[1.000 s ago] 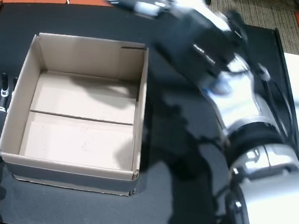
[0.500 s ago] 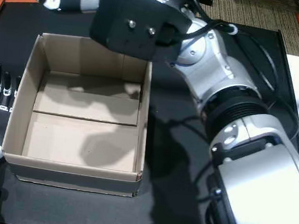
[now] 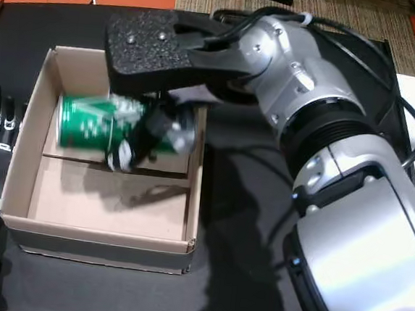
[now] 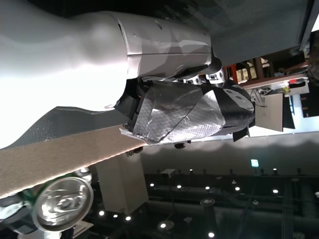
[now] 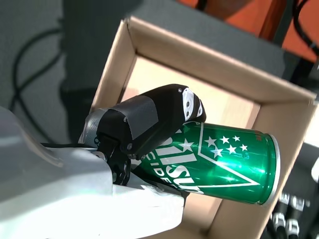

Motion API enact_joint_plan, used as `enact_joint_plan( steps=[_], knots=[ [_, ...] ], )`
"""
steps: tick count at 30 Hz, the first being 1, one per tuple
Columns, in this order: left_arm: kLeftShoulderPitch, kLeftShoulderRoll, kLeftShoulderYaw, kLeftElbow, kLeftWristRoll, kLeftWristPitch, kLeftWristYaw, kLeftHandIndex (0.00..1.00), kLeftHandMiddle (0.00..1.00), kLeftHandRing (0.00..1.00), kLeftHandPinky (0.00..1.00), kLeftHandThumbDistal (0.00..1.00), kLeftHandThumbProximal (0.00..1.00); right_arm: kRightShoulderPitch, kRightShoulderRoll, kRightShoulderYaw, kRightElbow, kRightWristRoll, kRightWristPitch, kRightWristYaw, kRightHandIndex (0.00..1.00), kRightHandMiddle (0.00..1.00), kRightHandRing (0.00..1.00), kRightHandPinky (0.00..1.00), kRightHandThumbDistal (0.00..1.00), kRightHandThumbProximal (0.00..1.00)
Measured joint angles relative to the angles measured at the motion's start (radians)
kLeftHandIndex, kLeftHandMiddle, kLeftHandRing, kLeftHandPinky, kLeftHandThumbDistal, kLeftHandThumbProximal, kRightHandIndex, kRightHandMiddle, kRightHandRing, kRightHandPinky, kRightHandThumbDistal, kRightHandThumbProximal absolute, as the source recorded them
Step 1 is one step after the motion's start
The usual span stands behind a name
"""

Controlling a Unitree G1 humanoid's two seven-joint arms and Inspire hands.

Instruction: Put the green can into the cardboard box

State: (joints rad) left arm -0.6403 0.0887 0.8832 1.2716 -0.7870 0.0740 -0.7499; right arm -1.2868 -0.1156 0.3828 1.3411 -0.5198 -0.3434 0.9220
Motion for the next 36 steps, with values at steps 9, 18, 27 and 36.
enact_joint_plan(
  steps=[9, 18, 27, 36],
  knots=[
    [-0.002, -0.006, -0.004, 0.000, 0.000, -0.019, 0.010, 0.48, 0.47, 0.57, 0.72, 0.06, 0.89, 0.055, 0.005, 0.023, -0.004, -0.001, -0.004, -0.013, 0.00, 0.00, 0.11, 0.37, 0.07, 0.20],
    [-0.003, -0.007, 0.002, 0.000, -0.004, -0.019, 0.017, 0.48, 0.47, 0.56, 0.67, 0.06, 0.87, 0.063, 0.025, 0.012, -0.004, 0.011, 0.005, -0.042, 0.36, 0.37, 0.50, 0.68, 0.34, 0.26],
    [-0.003, -0.007, 0.002, -0.001, -0.004, -0.019, 0.024, 0.47, 0.47, 0.56, 0.70, 0.06, 0.87, 0.066, 0.014, 0.004, -0.006, 0.009, -0.049, -0.026, 0.80, 0.85, 0.95, 0.98, 0.78, 0.60],
    [-0.002, -0.007, 0.004, -0.001, -0.005, -0.016, 0.017, 0.47, 0.47, 0.58, 0.73, 0.06, 0.88, 0.051, -0.003, -0.007, -0.014, 0.013, -0.089, 0.006, 0.86, 0.95, 1.00, 1.00, 0.97, 0.62]
  ],
)
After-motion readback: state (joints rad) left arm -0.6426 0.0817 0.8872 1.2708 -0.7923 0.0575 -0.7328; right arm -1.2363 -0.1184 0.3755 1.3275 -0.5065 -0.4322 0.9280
